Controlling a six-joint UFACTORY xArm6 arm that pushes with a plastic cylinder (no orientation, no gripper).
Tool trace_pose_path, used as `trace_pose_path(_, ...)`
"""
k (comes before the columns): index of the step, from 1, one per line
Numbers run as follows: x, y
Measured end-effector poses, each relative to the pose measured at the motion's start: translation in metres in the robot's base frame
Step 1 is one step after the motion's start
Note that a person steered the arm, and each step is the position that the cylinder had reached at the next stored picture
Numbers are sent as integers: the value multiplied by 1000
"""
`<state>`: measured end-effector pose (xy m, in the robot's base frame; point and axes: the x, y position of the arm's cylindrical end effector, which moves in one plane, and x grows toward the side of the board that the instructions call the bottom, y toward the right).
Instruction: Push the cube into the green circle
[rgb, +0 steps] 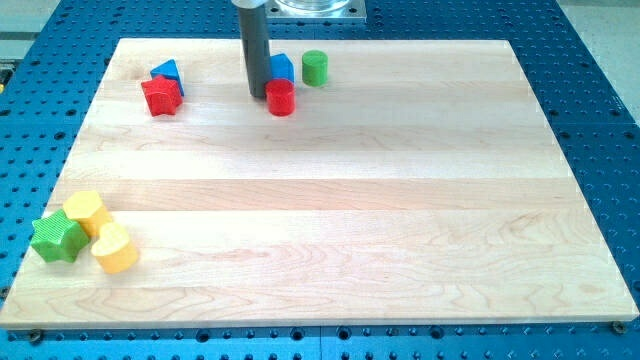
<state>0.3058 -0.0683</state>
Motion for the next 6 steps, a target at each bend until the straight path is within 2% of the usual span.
trace_pose_path(1,4,-11)
trace_pose_path(2,12,11)
trace_pose_path(3,41,6)
trace_pose_path(4,15,-39)
trace_pose_path(5,0,-3)
trace_pose_path(6,8,51)
